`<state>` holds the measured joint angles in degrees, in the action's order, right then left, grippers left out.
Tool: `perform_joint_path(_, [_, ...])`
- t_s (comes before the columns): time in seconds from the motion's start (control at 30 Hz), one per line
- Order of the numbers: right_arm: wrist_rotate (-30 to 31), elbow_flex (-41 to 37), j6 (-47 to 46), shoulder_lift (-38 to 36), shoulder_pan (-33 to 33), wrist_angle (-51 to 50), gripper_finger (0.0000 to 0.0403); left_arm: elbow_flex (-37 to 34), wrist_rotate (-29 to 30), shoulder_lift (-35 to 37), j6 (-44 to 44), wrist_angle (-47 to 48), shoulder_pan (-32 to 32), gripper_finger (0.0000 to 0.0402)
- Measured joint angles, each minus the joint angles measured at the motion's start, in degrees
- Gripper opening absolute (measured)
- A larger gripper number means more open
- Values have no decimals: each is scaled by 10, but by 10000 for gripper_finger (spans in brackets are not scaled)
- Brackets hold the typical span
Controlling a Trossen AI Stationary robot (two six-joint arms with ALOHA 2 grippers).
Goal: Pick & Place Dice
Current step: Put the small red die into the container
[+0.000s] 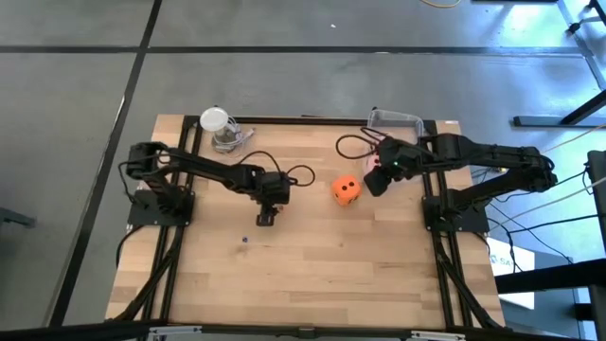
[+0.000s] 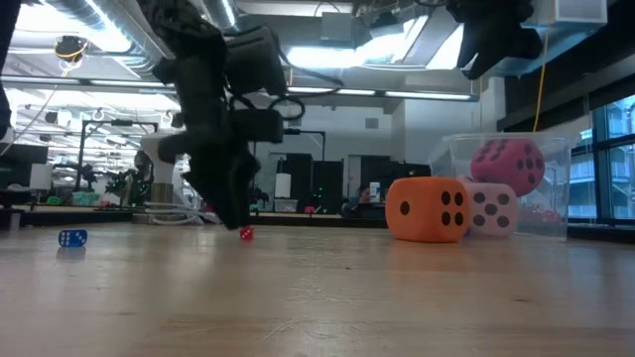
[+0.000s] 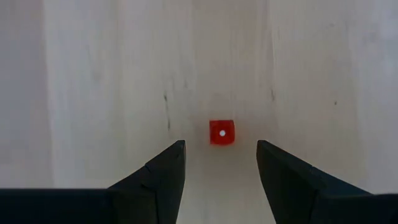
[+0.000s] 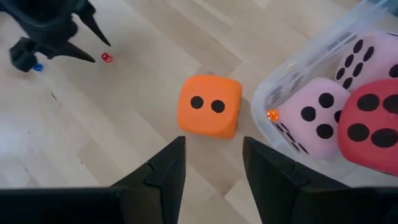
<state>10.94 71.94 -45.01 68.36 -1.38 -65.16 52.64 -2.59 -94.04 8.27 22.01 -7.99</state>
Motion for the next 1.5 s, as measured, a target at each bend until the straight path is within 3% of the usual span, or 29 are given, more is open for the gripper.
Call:
perform_joint_path(0.33, [45,0,-22,0,1,0,158,1,5,-34,-1,-25,9,192])
perform_joint_path(0.97, [47,0,-14,0,-4,20,158,0,8,-33,5,-40,9,167])
perform_joint_path(1.27, [47,0,-14,0,-4,22,158,0,7,-33,-7,-38,9,107])
perform_joint_path(1.5, [46,0,-14,0,-4,22,158,0,-1,-33,-30,-37,9,24])
